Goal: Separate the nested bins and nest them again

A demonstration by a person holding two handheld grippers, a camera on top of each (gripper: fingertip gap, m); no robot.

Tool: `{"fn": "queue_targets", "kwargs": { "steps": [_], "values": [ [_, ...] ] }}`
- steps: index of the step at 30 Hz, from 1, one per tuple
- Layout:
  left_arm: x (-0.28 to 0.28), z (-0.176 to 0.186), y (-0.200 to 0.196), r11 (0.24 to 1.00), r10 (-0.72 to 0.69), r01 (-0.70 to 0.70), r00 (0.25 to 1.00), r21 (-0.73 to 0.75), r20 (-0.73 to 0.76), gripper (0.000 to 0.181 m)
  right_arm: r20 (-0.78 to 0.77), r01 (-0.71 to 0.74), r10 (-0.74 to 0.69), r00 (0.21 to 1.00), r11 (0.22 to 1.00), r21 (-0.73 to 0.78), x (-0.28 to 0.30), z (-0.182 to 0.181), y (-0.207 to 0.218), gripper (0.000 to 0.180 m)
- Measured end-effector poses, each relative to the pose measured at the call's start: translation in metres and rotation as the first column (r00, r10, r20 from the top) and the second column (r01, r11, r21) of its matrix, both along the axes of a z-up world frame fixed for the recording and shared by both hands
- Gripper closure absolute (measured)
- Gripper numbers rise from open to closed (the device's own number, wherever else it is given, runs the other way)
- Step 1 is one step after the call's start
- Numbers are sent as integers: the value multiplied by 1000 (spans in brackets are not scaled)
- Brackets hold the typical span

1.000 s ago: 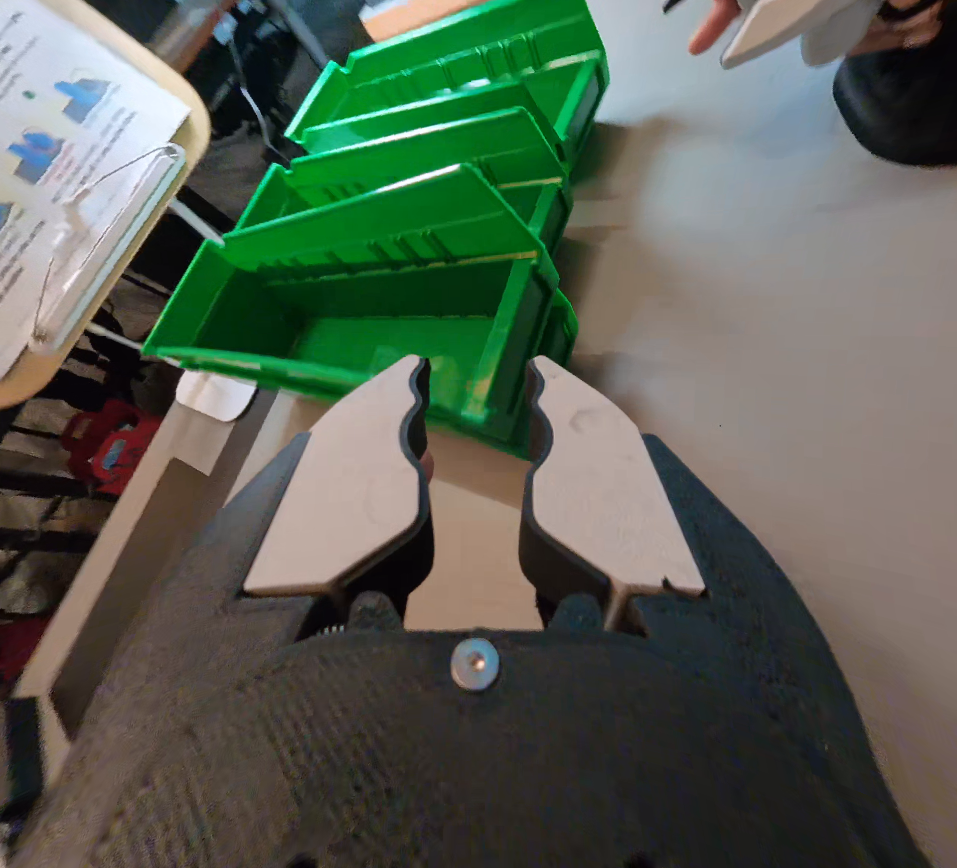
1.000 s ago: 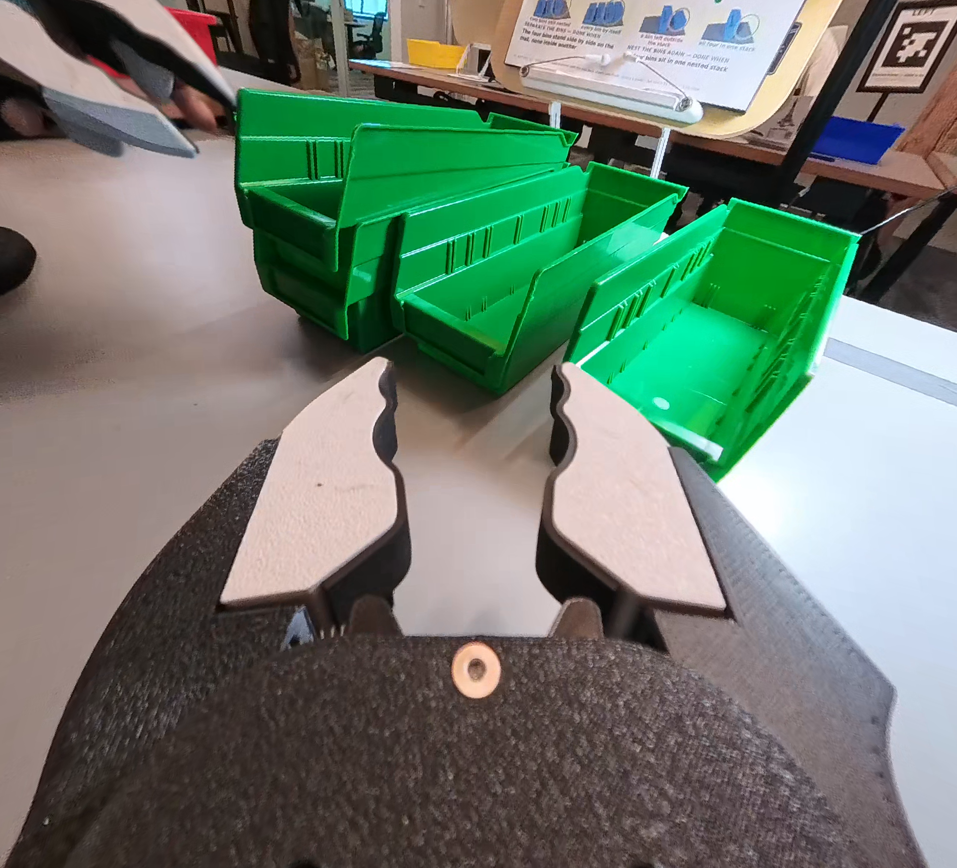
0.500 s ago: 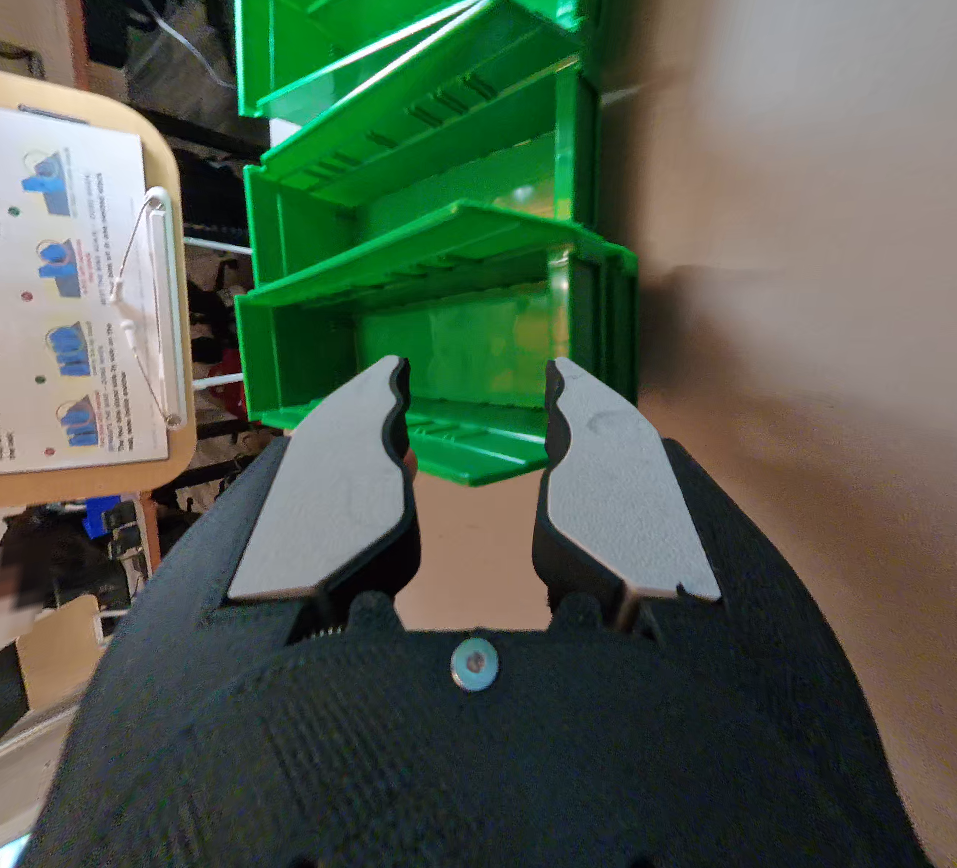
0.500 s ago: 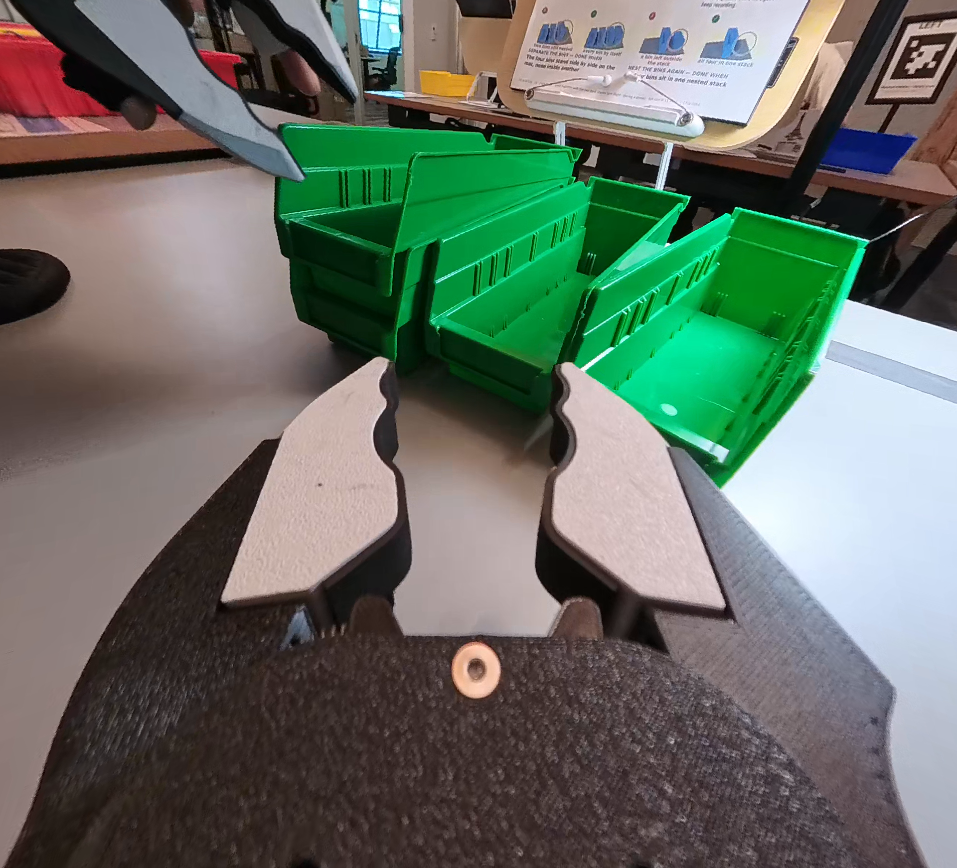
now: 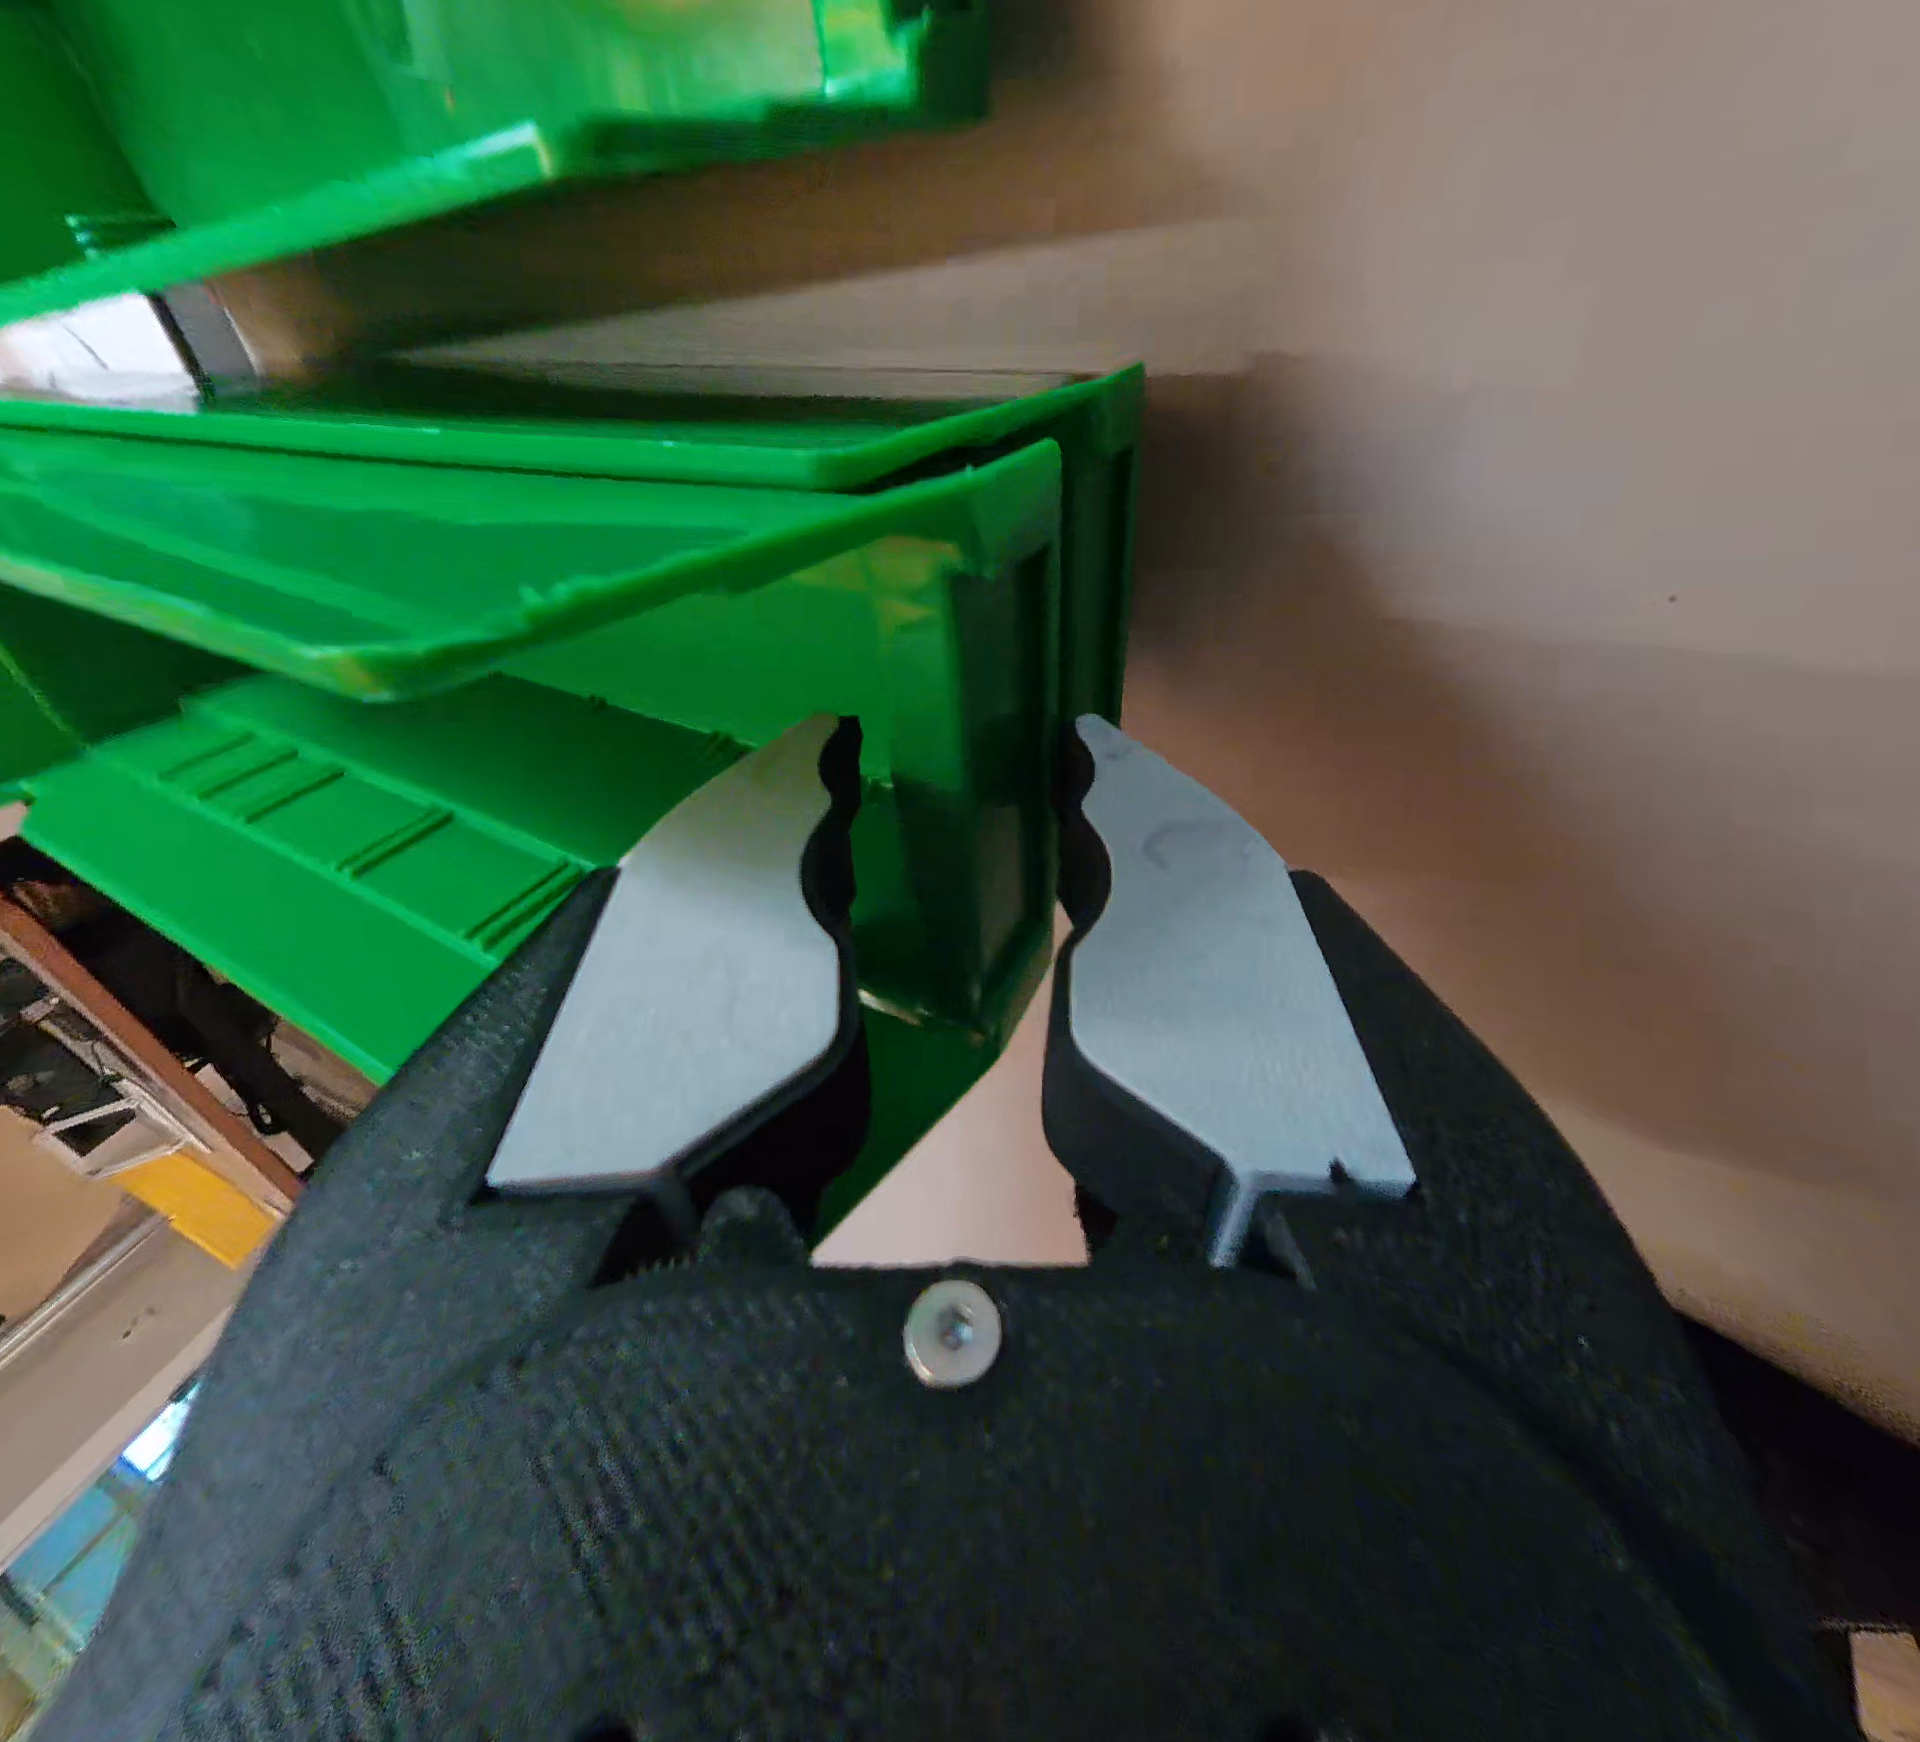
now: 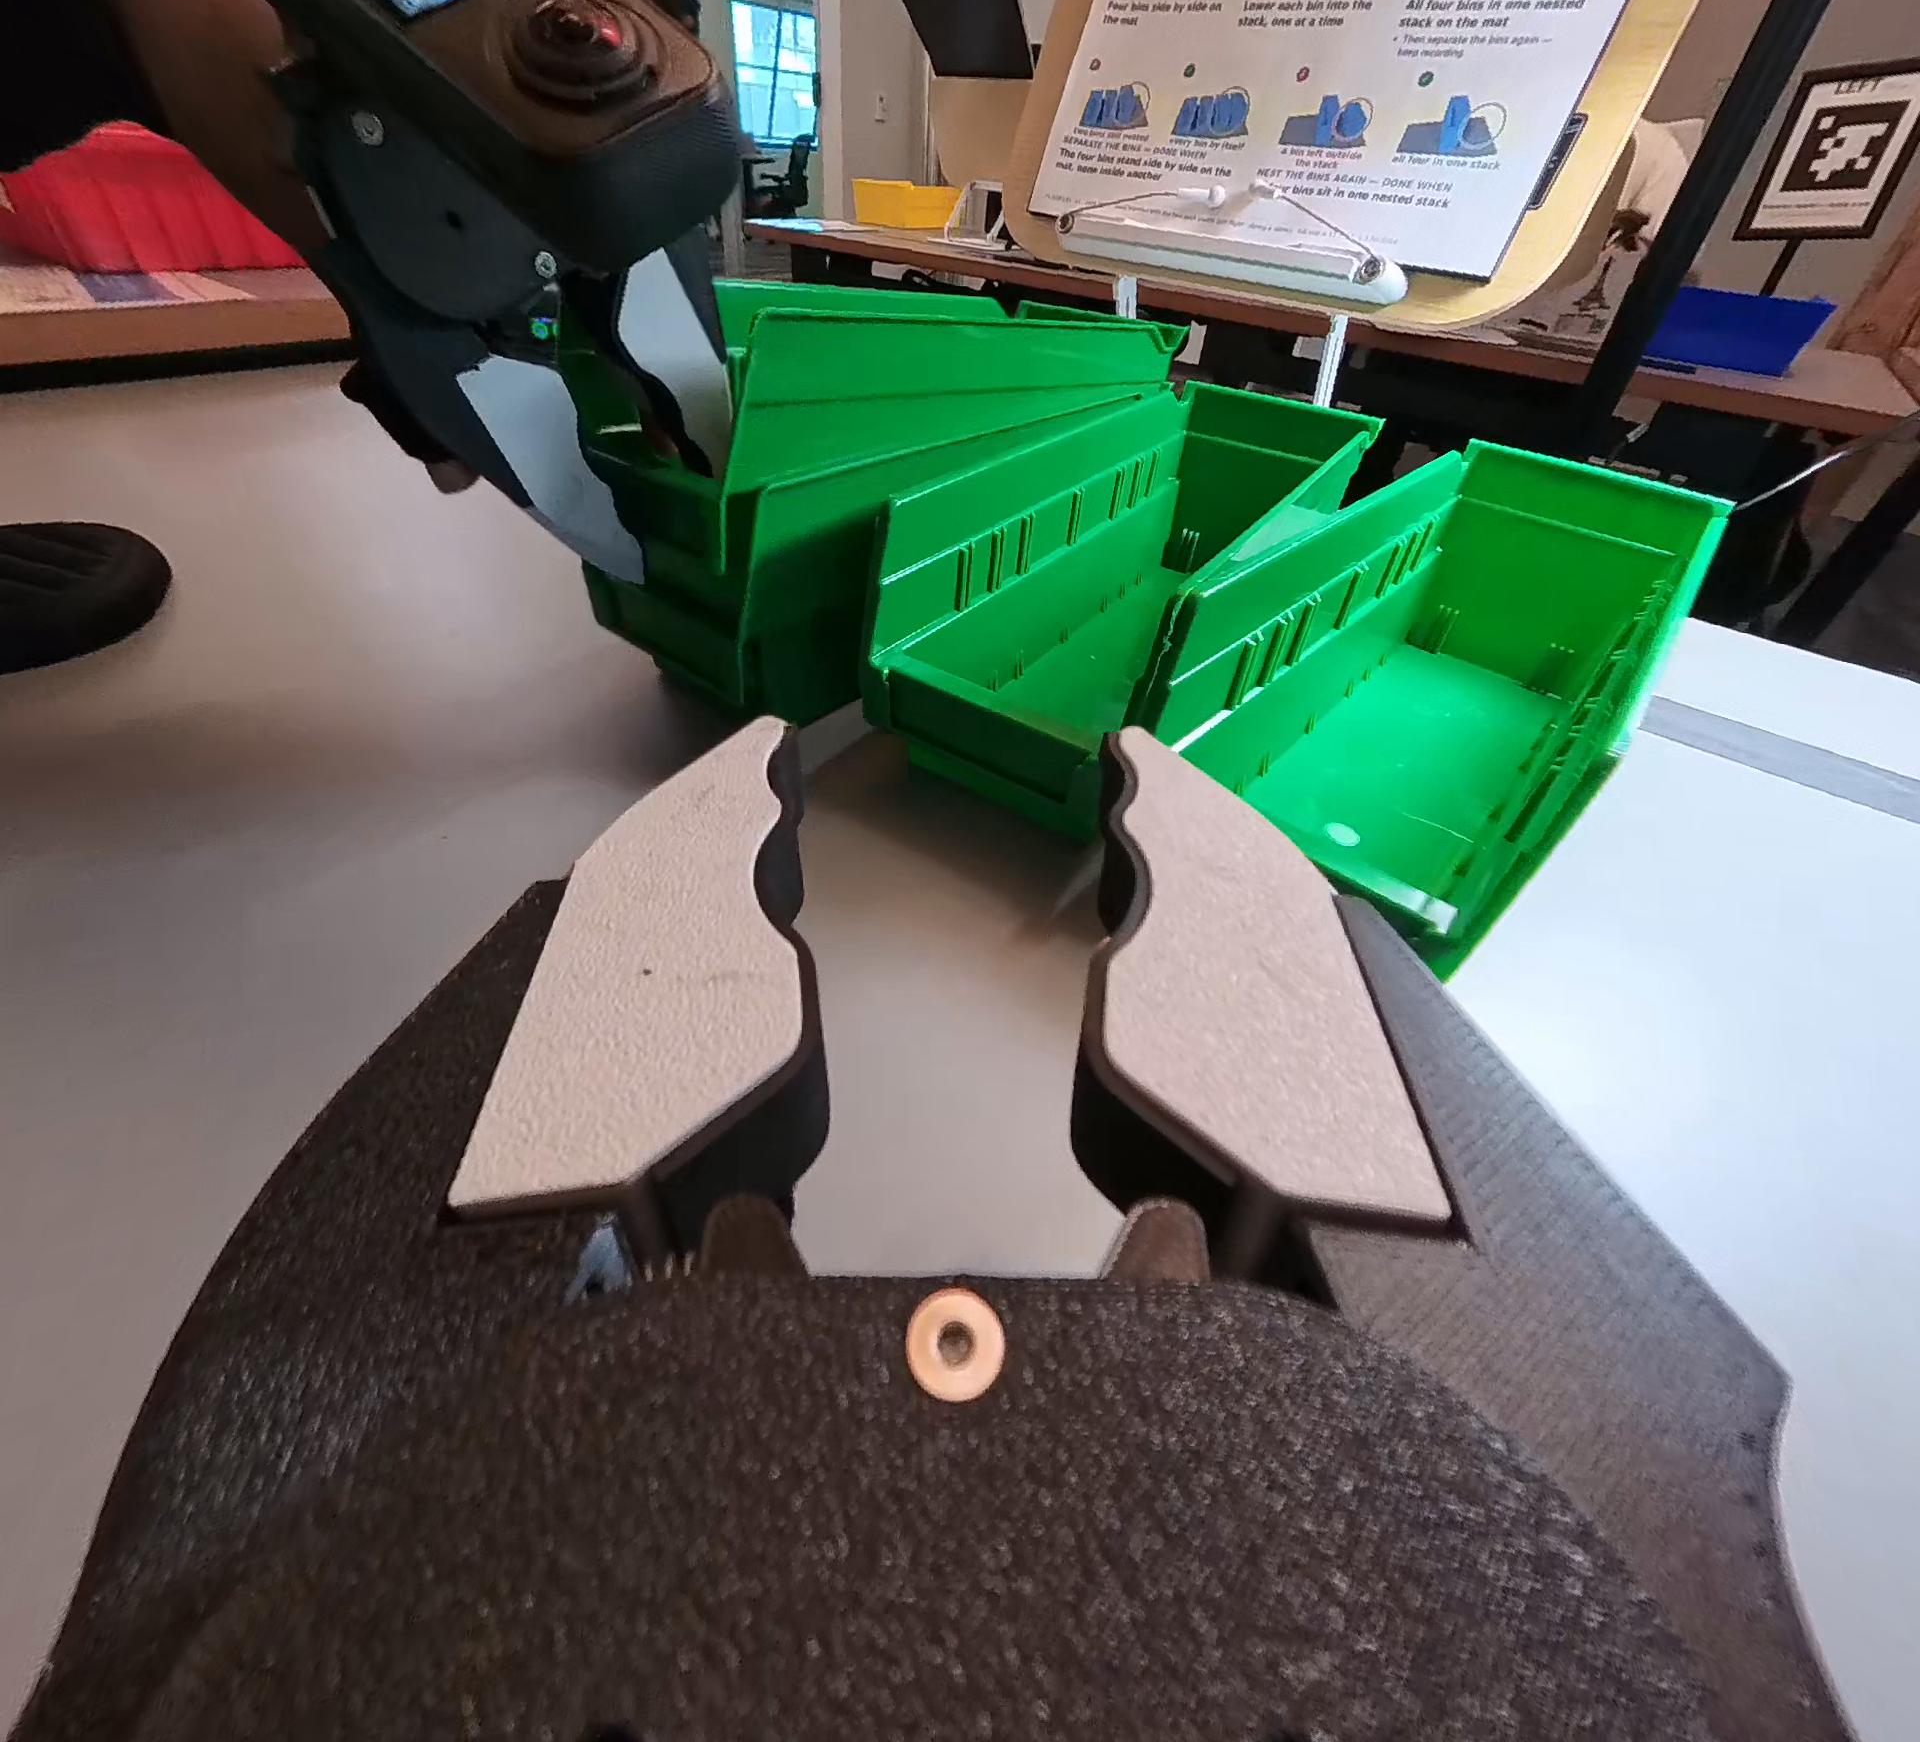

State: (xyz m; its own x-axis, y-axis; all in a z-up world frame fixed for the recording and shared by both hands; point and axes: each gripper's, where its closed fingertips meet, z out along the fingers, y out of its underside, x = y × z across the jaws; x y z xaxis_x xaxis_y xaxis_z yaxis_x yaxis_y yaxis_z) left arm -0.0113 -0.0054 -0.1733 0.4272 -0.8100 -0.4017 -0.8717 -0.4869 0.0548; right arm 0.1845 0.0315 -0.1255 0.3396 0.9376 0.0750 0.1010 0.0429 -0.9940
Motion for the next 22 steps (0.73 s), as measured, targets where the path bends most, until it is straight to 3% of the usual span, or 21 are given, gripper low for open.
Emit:
{"fn": "queue_targets", "kwargs": {
  "steps": [1,14,22],
  "values": [
    [-3,0,-1,1000,-2,2,1000,9,5,147,5,-3,3,1000,1000,-1,-1,-1,0,125],
    [-6,-4,10,992,15,-24,997,122,79,152,8,5,-5,1000,1000,8,-1,-2,-1,128],
    [-12,29,14,984,-9,-14,992,180,126,152,8,7,-7,1000,1000,11,0,-2,-1,130]
  ]
}}
